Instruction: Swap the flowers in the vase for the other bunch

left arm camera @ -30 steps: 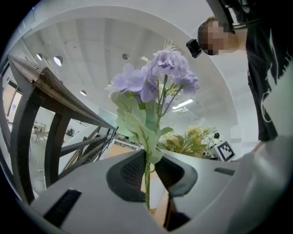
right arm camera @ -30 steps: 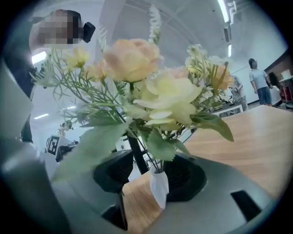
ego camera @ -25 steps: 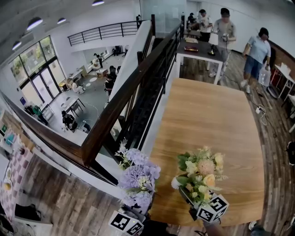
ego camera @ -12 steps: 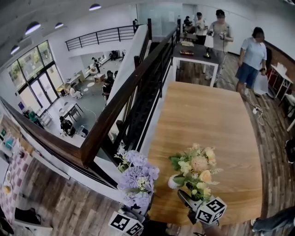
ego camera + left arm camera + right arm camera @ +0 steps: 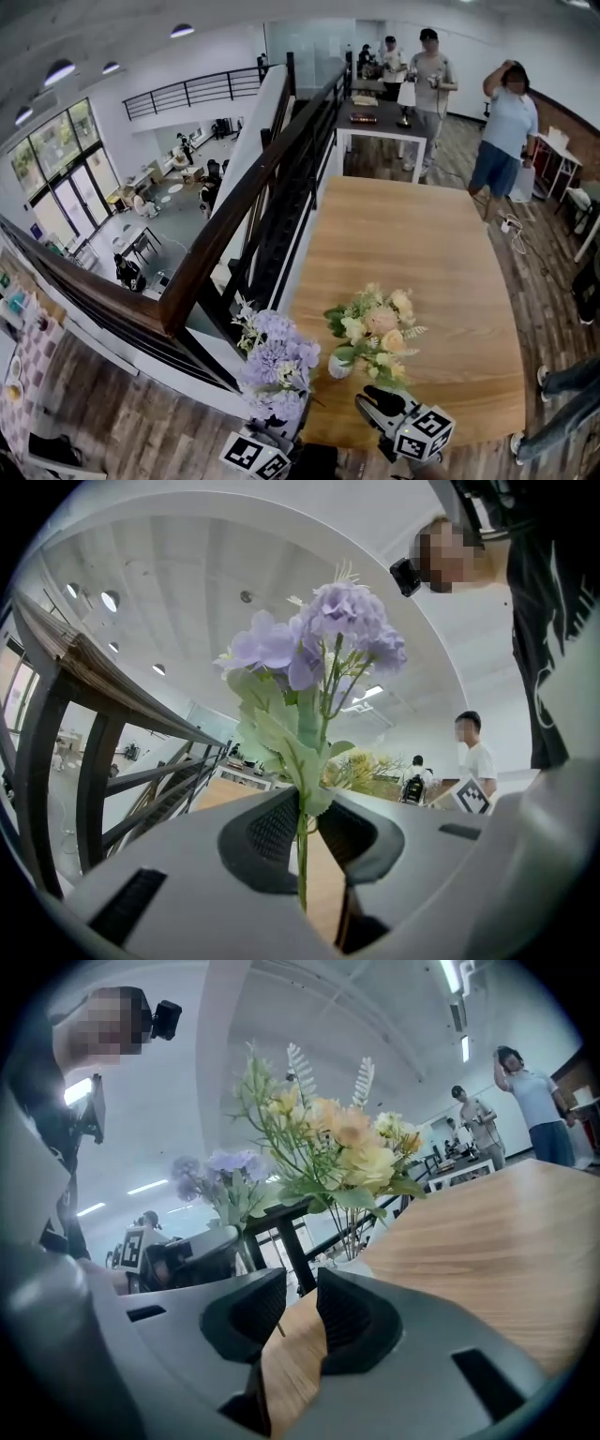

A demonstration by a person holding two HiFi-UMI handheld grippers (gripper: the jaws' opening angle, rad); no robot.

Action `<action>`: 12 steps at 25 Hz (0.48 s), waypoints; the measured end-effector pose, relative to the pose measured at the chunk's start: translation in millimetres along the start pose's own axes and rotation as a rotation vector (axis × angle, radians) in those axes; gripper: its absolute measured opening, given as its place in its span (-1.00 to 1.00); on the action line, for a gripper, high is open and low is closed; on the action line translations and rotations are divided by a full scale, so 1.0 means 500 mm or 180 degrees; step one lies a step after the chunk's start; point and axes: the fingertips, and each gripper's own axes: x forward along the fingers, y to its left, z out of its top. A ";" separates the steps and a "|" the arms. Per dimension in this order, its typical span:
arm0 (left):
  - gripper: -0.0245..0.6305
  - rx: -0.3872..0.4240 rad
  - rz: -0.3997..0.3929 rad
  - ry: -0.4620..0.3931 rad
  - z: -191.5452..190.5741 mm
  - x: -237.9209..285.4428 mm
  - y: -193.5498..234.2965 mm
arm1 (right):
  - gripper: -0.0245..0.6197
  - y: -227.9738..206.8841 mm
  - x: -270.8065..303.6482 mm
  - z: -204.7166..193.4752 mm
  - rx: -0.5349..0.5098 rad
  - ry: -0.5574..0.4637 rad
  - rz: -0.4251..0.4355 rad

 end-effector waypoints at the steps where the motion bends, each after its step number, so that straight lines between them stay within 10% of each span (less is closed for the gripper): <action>1: -0.74 0.0004 -0.0012 -0.0006 0.000 -0.002 -0.008 | -0.61 0.003 -0.009 -0.001 -0.0014 0.0010 -0.0013; 12: -0.74 0.0063 -0.0077 -0.0030 0.006 -0.057 -0.086 | -0.74 0.048 -0.104 -0.004 -0.0136 -0.0034 -0.0124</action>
